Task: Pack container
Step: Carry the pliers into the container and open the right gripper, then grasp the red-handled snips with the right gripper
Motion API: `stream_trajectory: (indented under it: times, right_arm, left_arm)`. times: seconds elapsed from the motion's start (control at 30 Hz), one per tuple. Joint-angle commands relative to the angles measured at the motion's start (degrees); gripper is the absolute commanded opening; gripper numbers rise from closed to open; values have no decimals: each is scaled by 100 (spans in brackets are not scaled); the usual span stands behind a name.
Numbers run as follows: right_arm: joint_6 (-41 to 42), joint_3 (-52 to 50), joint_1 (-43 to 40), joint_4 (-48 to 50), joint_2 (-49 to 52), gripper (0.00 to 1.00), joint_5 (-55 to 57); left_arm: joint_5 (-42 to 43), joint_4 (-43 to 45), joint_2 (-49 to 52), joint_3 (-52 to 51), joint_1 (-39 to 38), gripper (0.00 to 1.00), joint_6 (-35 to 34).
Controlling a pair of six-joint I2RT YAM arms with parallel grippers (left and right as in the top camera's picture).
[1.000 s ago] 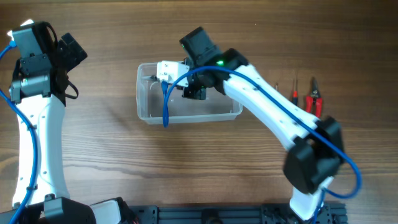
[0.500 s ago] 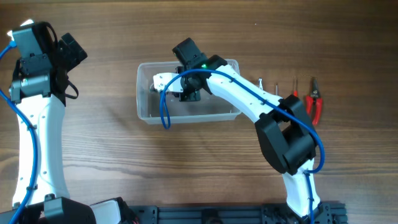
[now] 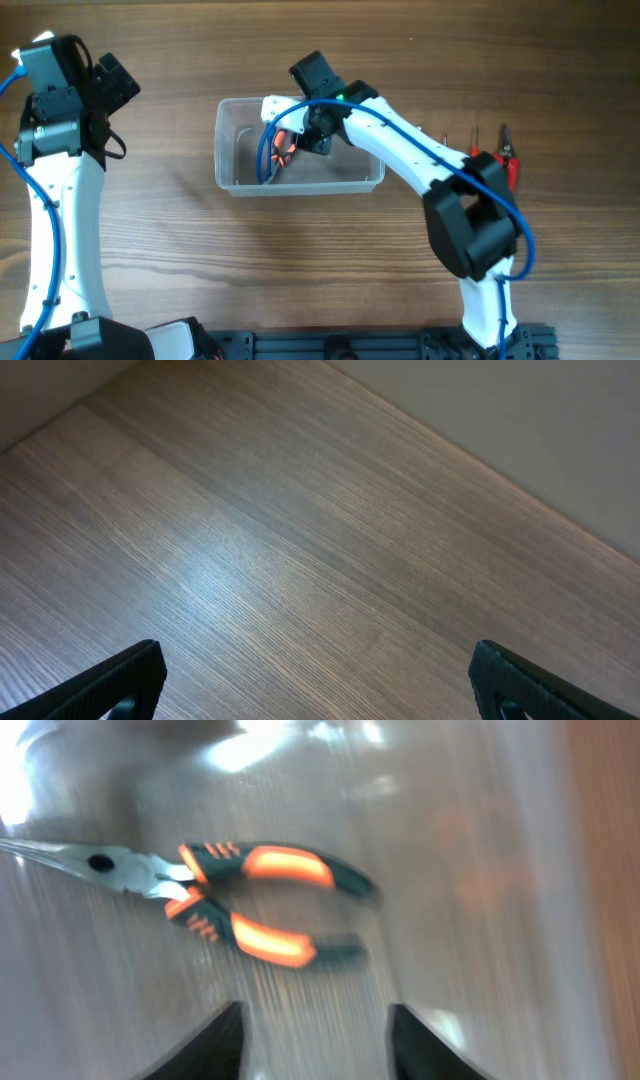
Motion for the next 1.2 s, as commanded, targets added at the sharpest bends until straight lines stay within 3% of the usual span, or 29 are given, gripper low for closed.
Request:
stream_trajectory:
  times: [0.0,0.07,0.17,0.3,0.47,0.67,1.17]
  right_arm:
    - [1790,815,-264,-302,-1626,61,885]
    - [2190,837,-846,-564,-2575,62,916]
    - [3075,835,-1928,-1217,-3117,62,975]
    - [4148,597,-3713,-2251,-3032,63,966]
    - [4962,-678,-4992,-2264,-2540,61,155]
    - [5296,-1856,-5125,-1875,-1705,57,-35]
    - [5143,-2592,-5099,-780,-988,55,87]
  left_arm:
    - [-90,9,33,46,31,100,-11]
    - [-90,9,33,46,31,100,-11]
    - [-90,9,33,46,31,100,-11]
    - [-90,9,33,46,31,100,-11]
    - [-90,9,33,46,31,100,-11]
    - [-87,9,33,46,31,100,-11]
    - [-87,9,33,46,31,100,-11]
